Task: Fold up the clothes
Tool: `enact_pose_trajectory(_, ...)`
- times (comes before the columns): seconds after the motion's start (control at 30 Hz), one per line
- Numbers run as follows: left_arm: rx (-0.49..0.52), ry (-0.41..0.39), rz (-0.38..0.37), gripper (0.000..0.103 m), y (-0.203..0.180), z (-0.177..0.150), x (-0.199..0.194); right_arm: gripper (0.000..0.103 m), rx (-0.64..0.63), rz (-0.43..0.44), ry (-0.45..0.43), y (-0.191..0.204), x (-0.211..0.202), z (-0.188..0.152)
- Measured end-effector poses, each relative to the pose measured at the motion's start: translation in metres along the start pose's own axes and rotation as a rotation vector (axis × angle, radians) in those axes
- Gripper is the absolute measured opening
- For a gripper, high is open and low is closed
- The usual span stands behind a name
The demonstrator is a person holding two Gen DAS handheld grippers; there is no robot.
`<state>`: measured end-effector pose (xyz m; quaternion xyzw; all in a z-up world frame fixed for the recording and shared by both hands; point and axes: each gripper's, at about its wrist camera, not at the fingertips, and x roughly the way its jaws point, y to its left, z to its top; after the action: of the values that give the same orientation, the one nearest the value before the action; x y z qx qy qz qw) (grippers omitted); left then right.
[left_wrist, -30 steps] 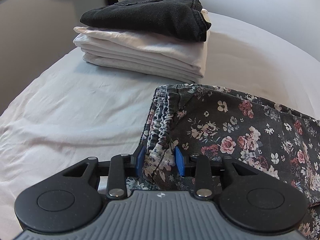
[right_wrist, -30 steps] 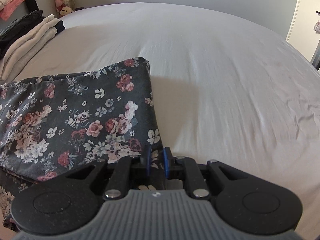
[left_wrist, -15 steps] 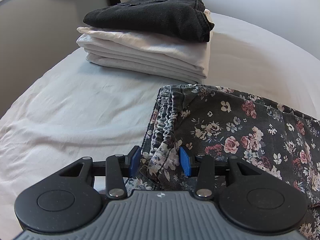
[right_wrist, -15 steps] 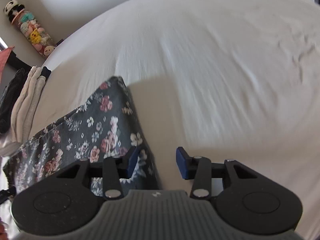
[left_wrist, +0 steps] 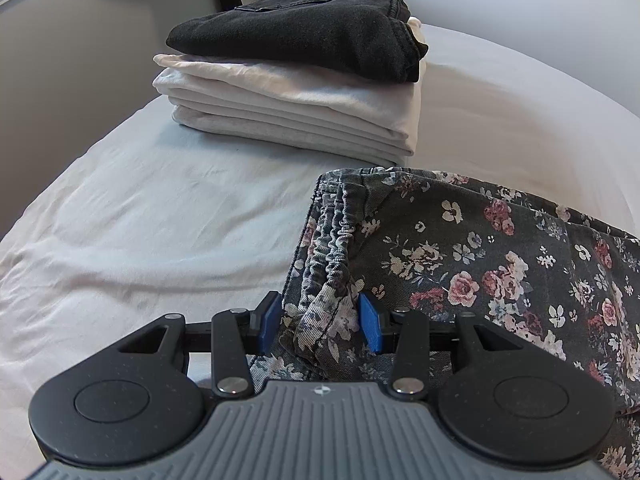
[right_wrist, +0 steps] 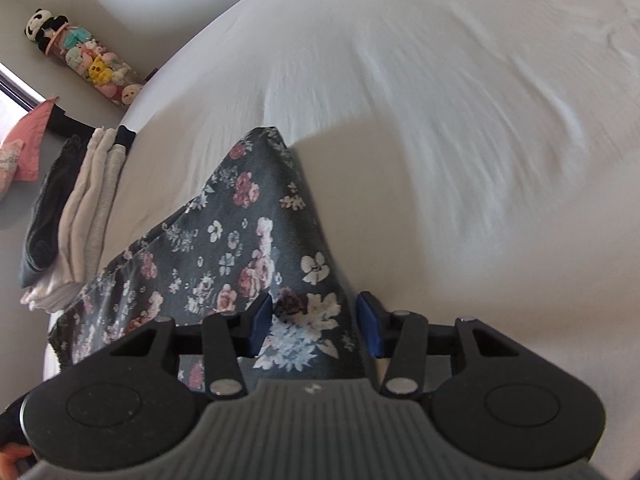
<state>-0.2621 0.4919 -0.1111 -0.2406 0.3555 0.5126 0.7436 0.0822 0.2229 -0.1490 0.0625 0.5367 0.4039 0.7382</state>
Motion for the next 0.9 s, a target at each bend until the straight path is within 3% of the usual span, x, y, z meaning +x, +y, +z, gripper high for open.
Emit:
enact_pose_trajectory(0.2, 0.005, 0.0, 0.004, 0.049, -0.001, 0.0, 0.0, 0.034, 0.022, 0.065, 0.046, -0.004, 0.0, -0.002)
enact_pose_trajectory(0.4, 0.003, -0.002, 0.0, 0.048, 0.001, -0.001, 0.001, 0.012, 0.021, 0.052, 0.047, 0.006, 0.002, -0.003)
enact_pose_trajectory(0.53, -0.005, -0.006, -0.024, 0.041, 0.002, -0.002, 0.001, 0.01, 0.032, 0.059, 0.033, 0.012, -0.004, -0.003)
enact_pose_trajectory(0.8, 0.01, -0.023, -0.012, 0.042, 0.001, 0.003, -0.007, 0.01, 0.045, 0.086, 0.02, 0.025, -0.025, 0.006)
enact_pose_trajectory(0.9, 0.012, -0.091, -0.01, 0.045, 0.002, 0.007, -0.023, 0.01, 0.039, 0.096, 0.021, 0.034, -0.03, 0.011)
